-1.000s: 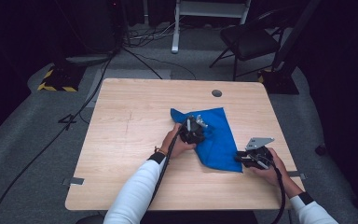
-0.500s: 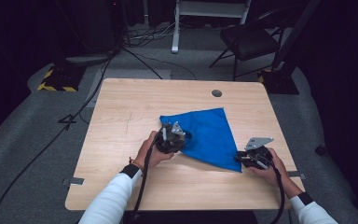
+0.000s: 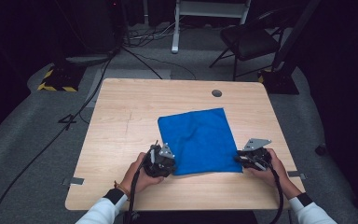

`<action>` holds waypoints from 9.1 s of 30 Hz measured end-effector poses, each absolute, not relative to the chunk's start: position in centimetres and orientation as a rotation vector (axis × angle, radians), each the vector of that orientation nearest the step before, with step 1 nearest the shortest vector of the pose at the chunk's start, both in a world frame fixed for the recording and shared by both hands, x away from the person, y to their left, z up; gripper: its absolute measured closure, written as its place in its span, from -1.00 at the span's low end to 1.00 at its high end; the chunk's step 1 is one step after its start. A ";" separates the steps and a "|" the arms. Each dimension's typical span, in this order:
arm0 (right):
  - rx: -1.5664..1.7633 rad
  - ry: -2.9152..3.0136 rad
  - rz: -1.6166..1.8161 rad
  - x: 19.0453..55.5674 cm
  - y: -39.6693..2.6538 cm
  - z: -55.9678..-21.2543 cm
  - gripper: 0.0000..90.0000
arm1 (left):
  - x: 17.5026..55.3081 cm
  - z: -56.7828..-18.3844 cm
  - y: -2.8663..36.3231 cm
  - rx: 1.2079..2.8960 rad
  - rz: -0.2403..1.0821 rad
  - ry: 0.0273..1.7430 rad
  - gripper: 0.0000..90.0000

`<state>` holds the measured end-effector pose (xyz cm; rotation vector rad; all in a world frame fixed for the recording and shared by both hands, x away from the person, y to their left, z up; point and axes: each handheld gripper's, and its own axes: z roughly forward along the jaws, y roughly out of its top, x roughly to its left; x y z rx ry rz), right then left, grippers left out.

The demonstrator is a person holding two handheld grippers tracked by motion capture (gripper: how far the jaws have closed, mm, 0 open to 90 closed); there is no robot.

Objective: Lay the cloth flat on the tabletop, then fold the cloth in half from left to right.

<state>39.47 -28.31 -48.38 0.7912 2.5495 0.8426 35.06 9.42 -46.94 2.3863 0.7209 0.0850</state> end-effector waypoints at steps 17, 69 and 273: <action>0.810 2.528 0.768 38.8 -28.7 -48.1 0.23 | 33.8 -47.5 12.7 2.302 0.135 0.869 0.18; 0.937 2.365 0.676 40.0 -30.7 -48.4 0.05 | 38.1 -47.9 8.2 2.436 0.304 0.837 -0.43; 0.233 2.679 1.175 35.8 -3.5 -47.8 0.96 | 53.5 -47.7 14.7 2.131 0.442 1.158 0.91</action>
